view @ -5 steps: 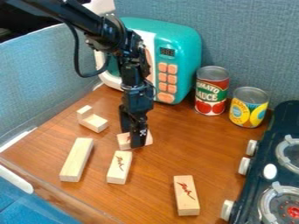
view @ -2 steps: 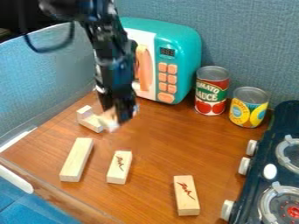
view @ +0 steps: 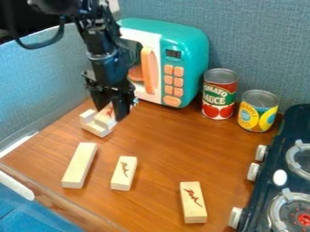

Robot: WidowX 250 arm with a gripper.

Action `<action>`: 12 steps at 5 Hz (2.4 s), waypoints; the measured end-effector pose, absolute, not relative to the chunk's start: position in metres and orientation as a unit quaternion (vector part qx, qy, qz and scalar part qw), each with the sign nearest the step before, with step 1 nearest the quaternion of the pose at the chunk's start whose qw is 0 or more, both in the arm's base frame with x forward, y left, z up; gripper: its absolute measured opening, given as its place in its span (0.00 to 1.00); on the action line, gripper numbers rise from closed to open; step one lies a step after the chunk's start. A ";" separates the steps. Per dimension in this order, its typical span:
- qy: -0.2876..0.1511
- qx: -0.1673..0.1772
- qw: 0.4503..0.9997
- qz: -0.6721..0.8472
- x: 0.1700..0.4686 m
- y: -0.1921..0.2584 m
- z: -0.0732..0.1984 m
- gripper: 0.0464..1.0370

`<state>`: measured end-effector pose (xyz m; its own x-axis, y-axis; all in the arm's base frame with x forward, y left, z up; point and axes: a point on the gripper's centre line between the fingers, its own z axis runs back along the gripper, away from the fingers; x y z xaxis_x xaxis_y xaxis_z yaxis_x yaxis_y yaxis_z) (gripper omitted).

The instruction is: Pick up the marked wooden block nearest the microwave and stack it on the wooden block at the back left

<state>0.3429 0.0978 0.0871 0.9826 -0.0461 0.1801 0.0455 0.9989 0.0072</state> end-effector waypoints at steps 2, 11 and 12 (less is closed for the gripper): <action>-0.081 -0.020 0.997 0.003 0.358 0.125 0.060 0.53; -0.003 0.006 0.999 0.036 0.368 0.161 0.035 0.97; -0.020 0.007 1.000 0.017 0.369 0.151 0.051 0.96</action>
